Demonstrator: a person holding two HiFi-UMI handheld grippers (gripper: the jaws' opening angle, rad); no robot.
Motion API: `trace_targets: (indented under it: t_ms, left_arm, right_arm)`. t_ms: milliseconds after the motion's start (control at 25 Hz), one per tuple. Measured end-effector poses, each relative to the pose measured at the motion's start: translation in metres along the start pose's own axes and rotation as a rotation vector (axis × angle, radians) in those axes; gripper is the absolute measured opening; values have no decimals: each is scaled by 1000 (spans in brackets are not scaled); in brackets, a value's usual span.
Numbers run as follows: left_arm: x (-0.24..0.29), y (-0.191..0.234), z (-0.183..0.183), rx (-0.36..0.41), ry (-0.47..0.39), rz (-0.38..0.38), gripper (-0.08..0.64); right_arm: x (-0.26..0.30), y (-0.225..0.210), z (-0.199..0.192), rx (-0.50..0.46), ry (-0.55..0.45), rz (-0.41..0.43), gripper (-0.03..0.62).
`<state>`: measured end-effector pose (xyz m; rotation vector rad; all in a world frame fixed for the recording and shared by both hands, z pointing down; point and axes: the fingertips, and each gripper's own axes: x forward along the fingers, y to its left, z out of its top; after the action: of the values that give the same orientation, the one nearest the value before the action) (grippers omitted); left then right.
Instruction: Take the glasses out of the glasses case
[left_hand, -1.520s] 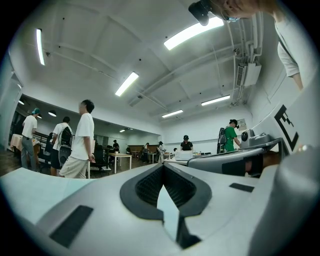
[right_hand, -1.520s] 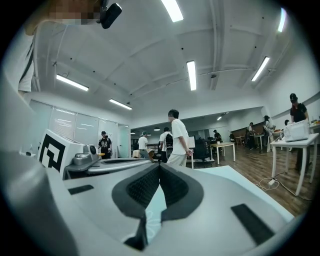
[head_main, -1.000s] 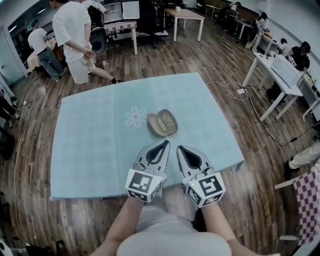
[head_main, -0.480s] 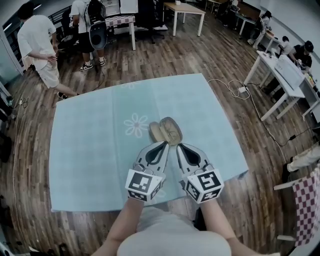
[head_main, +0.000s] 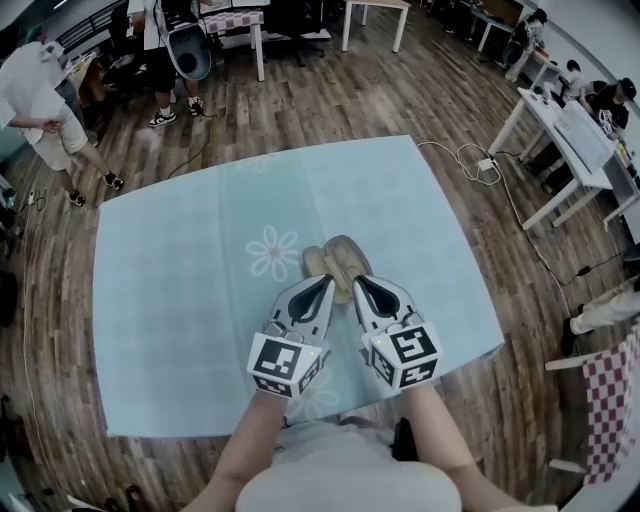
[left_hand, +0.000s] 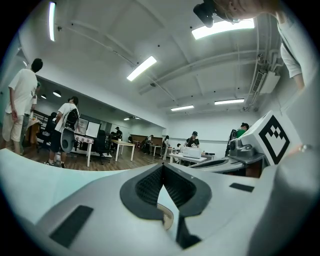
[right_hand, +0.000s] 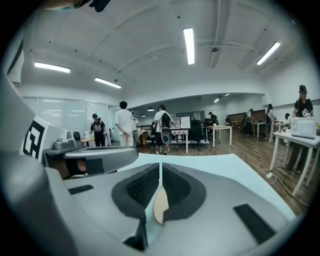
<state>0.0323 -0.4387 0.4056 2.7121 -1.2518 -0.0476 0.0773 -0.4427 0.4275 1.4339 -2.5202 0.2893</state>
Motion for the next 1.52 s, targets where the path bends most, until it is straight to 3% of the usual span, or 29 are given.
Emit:
trace_targets:
  t_ms: [400, 1000, 1520]
  left_arm:
    - [19, 23, -35, -12, 77, -14, 6]
    - [39, 47, -72, -69, 151, 3, 6]
    - [49, 64, -98, -125, 192, 16, 6]
  right_arm:
    - [53, -19, -35, -50, 98, -12, 11]
    - [100, -46, -99, -119, 284, 6, 110]
    - [126, -62, -150, -135, 461, -5, 114]
